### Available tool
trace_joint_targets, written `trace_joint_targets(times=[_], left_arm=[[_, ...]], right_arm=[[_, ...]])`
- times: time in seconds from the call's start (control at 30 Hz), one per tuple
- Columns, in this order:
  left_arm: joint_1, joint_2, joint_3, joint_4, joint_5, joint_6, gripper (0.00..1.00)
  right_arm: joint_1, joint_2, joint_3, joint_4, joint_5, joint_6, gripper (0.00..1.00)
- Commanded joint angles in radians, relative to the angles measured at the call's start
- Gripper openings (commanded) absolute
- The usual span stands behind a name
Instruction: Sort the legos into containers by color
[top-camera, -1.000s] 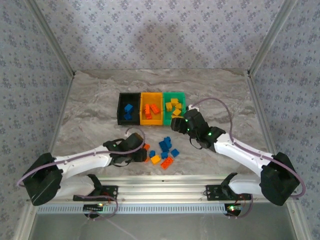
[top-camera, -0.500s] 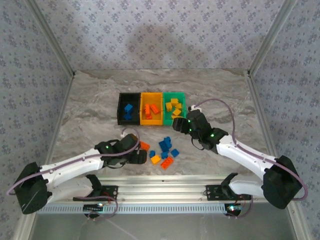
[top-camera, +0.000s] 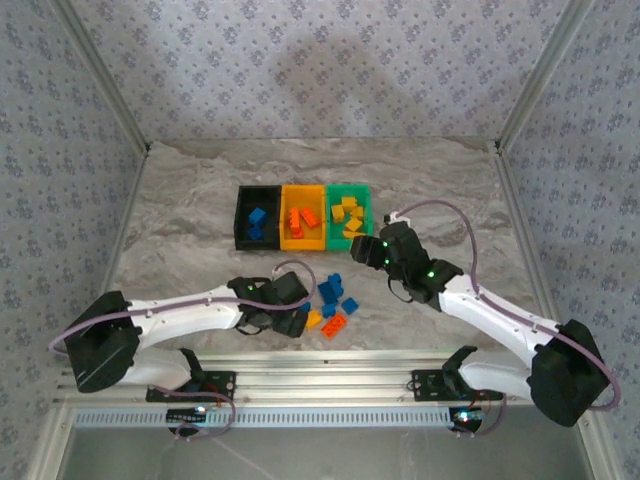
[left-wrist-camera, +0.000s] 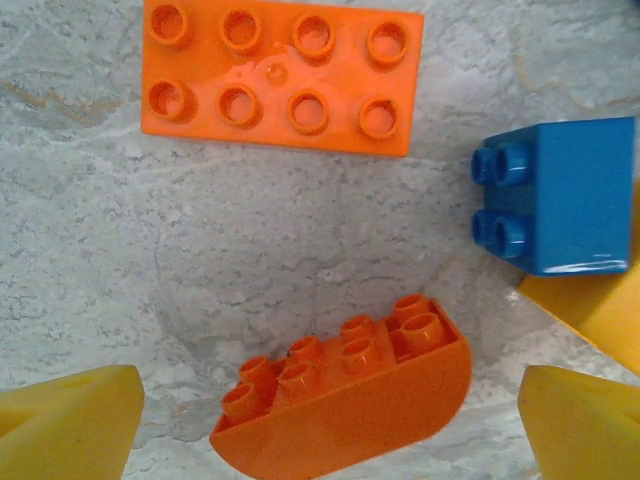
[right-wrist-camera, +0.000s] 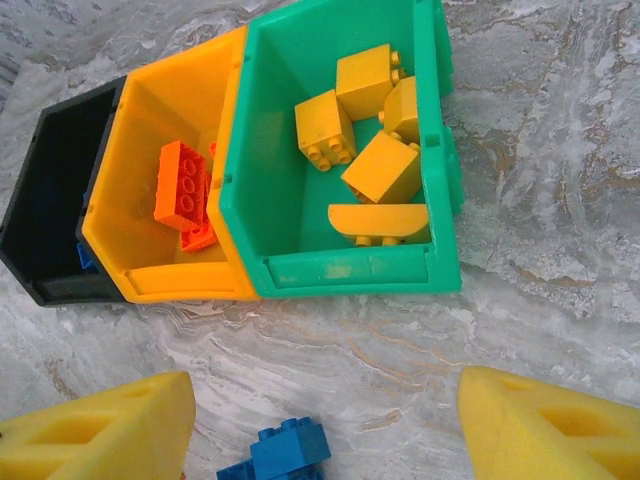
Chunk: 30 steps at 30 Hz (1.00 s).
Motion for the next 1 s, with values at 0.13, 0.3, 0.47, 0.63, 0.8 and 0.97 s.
trace_joint_targets(times=[0.13,0.3,0.47,0.63,0.8,0.97], left_arm=[[-0.009,0.068,0.015,0.024,-0.027,0.058,0.95],[-0.009,0.106,0.016,0.036,-0.014,0.072,0.83],[-0.011,0.088,-0.001,0.033,0.012,0.050,0.64],[-0.013,0.056,-0.007,0.014,0.015,0.029,0.55],[-0.014,0.028,-0.011,0.014,0.016,0.011,0.46],[-0.014,0.002,0.005,-0.004,-0.003,0.006,0.44]], right_arm=[[-0.013,-0.039,-0.009,-0.021,0.023,0.018,0.72],[-0.017,-0.059,-0.025,-0.025,0.026,0.019,0.72],[-0.024,-0.068,-0.032,-0.025,0.026,0.022,0.72],[-0.028,-0.070,-0.034,-0.024,0.023,0.026,0.72],[-0.031,-0.075,-0.039,-0.022,0.023,0.029,0.72],[-0.034,-0.078,-0.041,-0.022,0.018,0.032,0.72]])
